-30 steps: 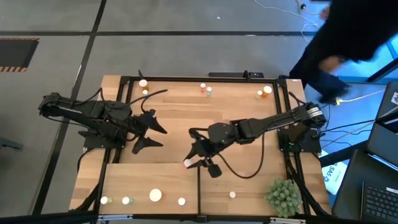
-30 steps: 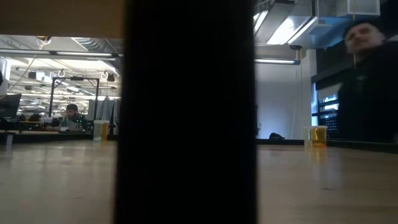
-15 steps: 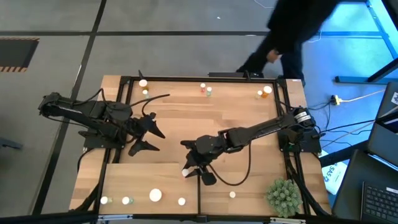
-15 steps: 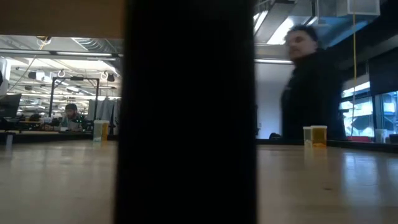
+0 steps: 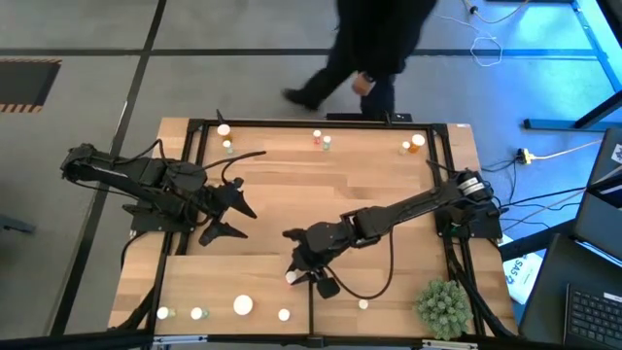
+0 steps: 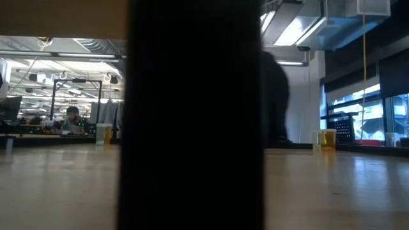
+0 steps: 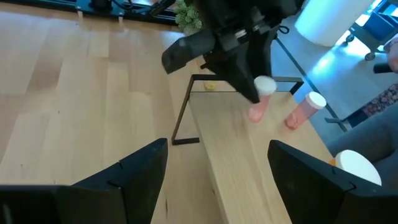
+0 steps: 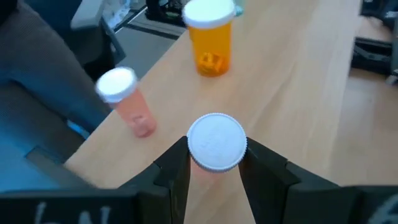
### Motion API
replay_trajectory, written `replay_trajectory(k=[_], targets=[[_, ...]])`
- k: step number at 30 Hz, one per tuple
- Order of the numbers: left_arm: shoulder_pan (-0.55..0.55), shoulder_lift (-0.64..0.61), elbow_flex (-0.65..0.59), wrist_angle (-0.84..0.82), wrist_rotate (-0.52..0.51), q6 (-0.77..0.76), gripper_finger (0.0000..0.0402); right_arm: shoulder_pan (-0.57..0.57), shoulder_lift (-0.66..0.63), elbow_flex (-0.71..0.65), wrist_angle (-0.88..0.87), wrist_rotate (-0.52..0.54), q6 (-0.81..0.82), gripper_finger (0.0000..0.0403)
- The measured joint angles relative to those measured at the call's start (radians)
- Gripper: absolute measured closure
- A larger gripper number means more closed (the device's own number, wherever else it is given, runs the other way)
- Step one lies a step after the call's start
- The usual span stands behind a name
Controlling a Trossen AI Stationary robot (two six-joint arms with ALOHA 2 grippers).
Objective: Pick and place medicine bottles onto shelf by color
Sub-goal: Put the bottom middle pink pill bottle on the shelf aligned them with the other pink pill bottle
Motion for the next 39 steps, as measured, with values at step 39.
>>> replay_trajectory(k=[39], targets=[[0.0, 0.0, 0.0, 0.002, -0.001, -0.029, 0.0129, 0.015, 0.024, -0.001, 0.005, 0.009, 0.0, 0.0271]])
